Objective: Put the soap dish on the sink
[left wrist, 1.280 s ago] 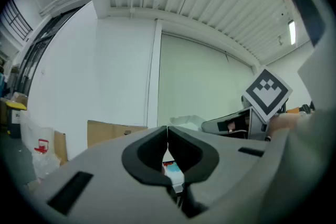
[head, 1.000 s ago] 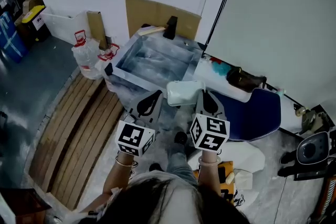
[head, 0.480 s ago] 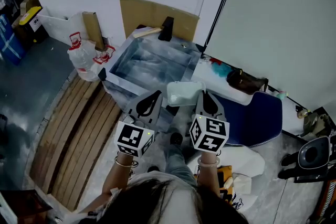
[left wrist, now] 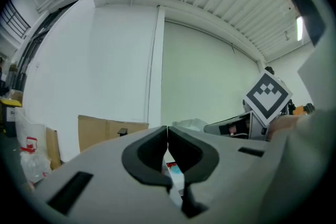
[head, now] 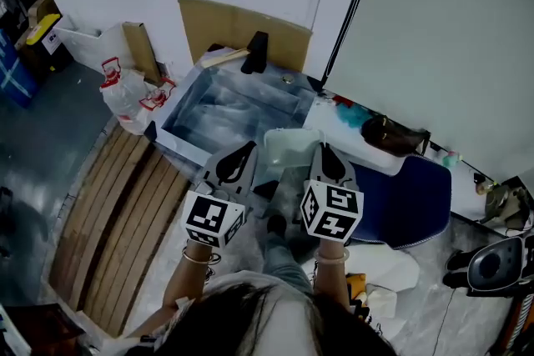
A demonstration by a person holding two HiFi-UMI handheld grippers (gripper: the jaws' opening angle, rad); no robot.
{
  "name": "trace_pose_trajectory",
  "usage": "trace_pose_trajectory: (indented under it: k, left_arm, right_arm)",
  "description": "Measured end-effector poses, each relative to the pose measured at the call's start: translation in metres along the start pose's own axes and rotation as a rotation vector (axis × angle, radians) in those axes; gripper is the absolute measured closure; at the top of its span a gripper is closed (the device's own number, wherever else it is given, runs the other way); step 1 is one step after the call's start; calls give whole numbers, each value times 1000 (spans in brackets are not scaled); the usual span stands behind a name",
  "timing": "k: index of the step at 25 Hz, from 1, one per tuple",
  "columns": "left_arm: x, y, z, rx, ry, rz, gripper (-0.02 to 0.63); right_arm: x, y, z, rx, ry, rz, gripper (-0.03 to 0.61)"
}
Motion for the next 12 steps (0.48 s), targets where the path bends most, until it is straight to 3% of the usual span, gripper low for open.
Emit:
trace_pose_trajectory:
  k: [12]
  left_arm:
    - [-6, 8, 85, -36, 2, -10, 604]
  right_arm:
    - [54, -12, 67, -37, -11, 21, 551]
Point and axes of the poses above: the fingertips, and each gripper's own axes: z forward along the fingers, x to its right, y out of its underside, the point moved 7 cm from there along -z, backward along the fingers, and after that the axes turned 6 degrees about -y, right-handed, at the moved point
